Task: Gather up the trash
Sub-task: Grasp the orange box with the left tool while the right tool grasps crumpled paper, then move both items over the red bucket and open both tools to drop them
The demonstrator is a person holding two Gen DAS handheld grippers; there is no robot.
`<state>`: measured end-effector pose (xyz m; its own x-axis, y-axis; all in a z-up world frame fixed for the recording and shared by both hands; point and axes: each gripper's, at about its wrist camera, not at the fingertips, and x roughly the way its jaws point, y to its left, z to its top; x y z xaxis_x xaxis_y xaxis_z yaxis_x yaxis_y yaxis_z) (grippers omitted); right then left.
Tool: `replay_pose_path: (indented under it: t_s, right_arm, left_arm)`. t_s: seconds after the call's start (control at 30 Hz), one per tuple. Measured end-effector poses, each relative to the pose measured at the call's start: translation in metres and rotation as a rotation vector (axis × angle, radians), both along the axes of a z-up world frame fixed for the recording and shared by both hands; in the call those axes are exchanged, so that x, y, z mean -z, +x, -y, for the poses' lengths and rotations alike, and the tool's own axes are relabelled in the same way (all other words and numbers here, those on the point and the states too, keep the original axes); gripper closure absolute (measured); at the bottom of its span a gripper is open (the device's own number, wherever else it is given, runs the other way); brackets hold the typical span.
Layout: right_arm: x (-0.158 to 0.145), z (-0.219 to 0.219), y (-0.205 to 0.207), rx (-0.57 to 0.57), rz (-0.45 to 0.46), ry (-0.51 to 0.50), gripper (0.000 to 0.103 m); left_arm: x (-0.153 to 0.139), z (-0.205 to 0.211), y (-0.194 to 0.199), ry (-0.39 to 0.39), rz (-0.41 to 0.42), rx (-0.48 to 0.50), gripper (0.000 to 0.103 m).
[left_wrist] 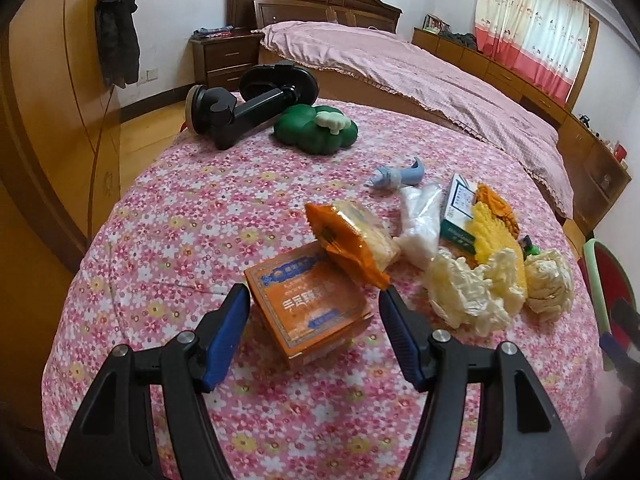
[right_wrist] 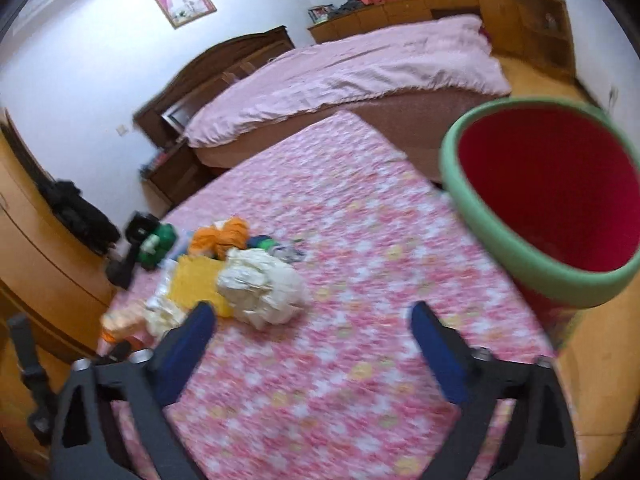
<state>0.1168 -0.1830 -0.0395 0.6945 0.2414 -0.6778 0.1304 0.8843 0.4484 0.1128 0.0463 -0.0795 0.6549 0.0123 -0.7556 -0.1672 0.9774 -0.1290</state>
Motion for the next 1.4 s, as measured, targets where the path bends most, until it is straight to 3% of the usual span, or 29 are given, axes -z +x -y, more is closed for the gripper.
replay_pose_path:
  t_s: [0.27, 0.4, 0.47, 0.67, 0.73, 1.07, 1.4]
  right_arm:
    - [0.01, -0.033, 0.029, -0.109, -0.016, -0.106, 0.0]
    - [0.021, -0.045, 0.047, -0.137, -0.049, -0.155, 0.0]
    - [0.026, -0.046, 0.053, -0.131, -0.052, -0.155, 0.003]
    - [0.029, -0.046, 0.051, -0.133, -0.061, -0.136, 0.055]
    - [0.027, -0.046, 0.048, -0.137, -0.058, -0.13, 0.06]
    - [-0.002, -0.028, 0.015, -0.111, 0.012, -0.112, 0.064]
    - [-0.036, -0.001, -0.024, -0.047, 0.097, -0.101, 0.064]
  left_arm:
    - [0.007, -0.003, 0.003, 0.026, 0.007, -0.005, 0.043]
    - [0.012, -0.011, 0.004, -0.002, -0.02, -0.047, 0.055]
    - [0.012, -0.017, 0.0, -0.027, -0.017, -0.058, 0.055]
    - [0.003, -0.022, -0.013, -0.033, 0.018, -0.048, 0.056]
    - [-0.004, -0.023, -0.018, -0.04, 0.041, -0.051, 0.056]
    - [-0.046, -0.02, -0.041, -0.061, 0.156, -0.034, 0.056]
    - [-0.073, 0.019, -0.044, -0.088, 0.204, 0.094, 0.056]
